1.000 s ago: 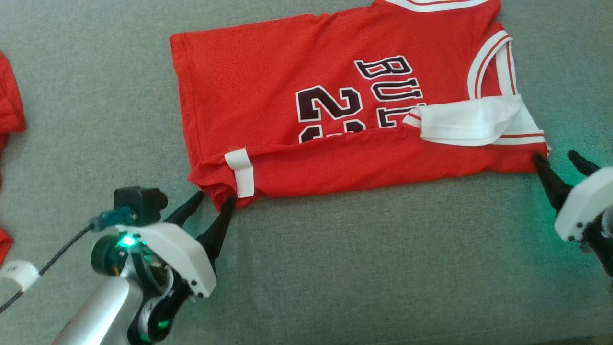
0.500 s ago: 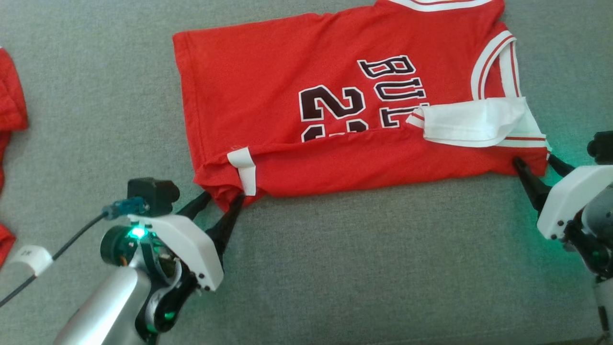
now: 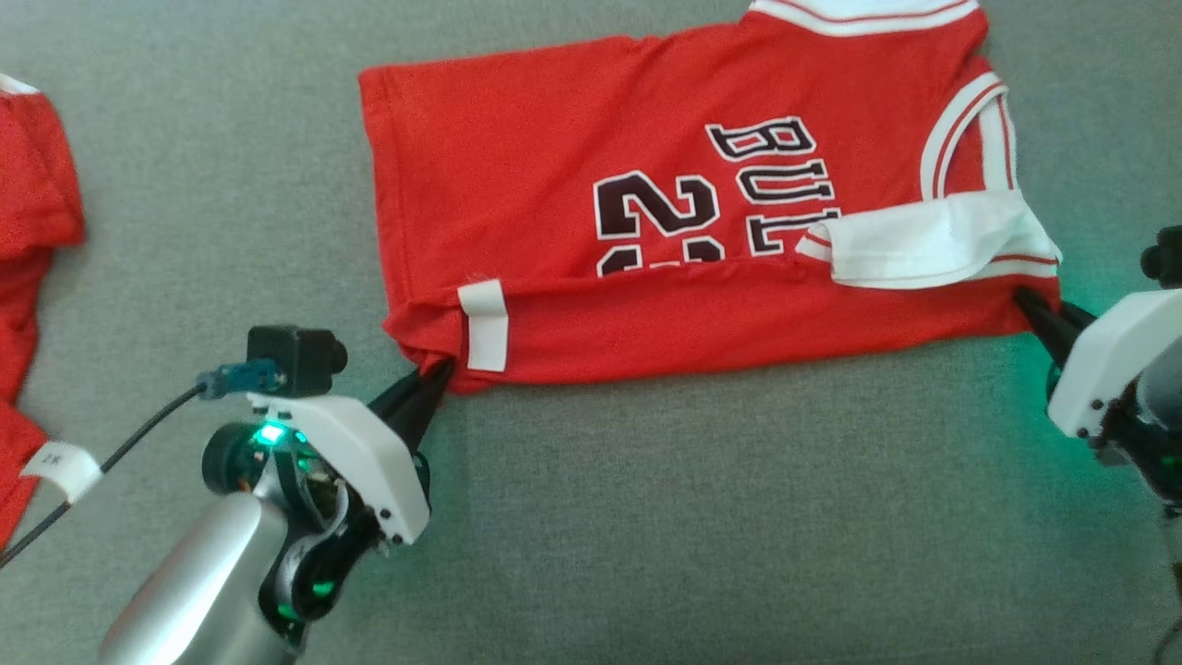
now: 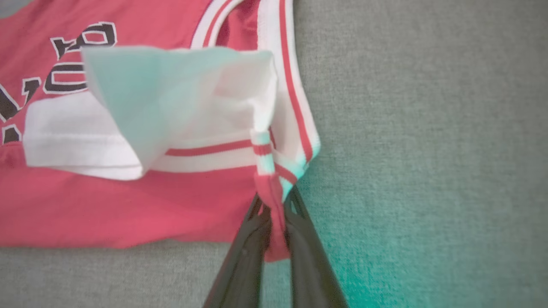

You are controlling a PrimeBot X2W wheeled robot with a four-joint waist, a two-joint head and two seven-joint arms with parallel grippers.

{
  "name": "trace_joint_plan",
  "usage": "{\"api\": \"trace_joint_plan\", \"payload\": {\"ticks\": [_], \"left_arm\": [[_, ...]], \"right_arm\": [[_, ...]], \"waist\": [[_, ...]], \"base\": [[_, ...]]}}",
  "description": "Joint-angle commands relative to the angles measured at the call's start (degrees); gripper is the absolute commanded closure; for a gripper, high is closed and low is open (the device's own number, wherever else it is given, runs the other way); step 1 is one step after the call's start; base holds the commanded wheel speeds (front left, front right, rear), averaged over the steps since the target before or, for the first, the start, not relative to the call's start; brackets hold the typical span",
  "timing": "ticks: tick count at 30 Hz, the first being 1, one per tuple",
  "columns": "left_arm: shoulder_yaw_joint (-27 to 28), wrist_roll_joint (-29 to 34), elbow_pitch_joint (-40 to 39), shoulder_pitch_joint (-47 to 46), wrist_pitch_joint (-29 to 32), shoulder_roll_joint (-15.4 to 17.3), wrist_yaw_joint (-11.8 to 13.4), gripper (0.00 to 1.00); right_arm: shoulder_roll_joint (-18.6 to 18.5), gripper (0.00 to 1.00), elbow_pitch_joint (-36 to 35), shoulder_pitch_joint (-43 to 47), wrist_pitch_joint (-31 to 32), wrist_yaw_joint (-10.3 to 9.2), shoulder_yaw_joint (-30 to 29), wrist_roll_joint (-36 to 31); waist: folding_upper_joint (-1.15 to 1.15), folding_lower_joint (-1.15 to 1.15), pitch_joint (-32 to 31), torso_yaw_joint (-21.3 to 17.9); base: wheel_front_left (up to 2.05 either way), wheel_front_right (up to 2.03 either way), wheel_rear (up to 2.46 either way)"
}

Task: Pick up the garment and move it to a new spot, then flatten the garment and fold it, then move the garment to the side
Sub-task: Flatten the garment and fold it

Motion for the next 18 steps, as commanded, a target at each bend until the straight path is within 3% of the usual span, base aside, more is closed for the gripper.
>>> {"api": "trace_joint_plan", "payload": {"ticks": [1, 11, 15, 16, 17, 18], "left_arm": [[2.5, -0.7, -2.0, -0.5, 0.2, 1.6, -0.4, 1.0], [3.1, -5.8, -13.1, 10.5, 1.7, 4.4, 0.5, 1.0], [1.7, -5.6, -14.5, 13.6, 1.9, 4.5, 1.3, 1.0], [1.2, -5.4, -14.2, 14.1, 1.7, 4.2, 1.4, 1.0], [0.8, -5.3, -13.7, 14.4, 1.5, 3.7, 1.5, 1.0], [0.3, -5.3, -13.2, 14.7, 1.4, 3.3, 1.5, 0.93]], "right_arm": [[-2.9, 1.0, -1.8, -0.3, 0.8, 0.39, 0.9, 1.0], [-12.7, 1.0, -7.1, 7.0, 7.4, 0.39, 1.7, 8.6], [-14.4, 1.0, -8.1, 10.9, 9.5, 0.39, 2.1, 9.9], [-14.4, 0.85, -8.2, 11.6, 9.5, 0.39, 2.2, 9.8], [-14.3, 0.38, -8.3, 12.2, 9.4, 0.39, 2.2, 9.7], [-14.2, 0.0, -8.3, 12.7, 9.1, 0.39, 2.1, 9.3]], "waist": [[0.0, -0.01, -1.7, 0.4], [0.0, -0.01, -6.9, 1.9], [0.0, -0.01, -6.9, 2.4], [0.0, -0.01, -6.7, 2.4], [0.0, -0.01, -6.5, 2.5], [0.0, -0.01, -6.4, 2.5]], "base": [[0.0, 0.0, 0.0], [0.0, 0.0, 0.0], [0.0, 0.0, 0.0], [0.0, 0.0, 0.0], [0.0, 0.0, 0.0], [0.0, 0.0, 0.0]]}}
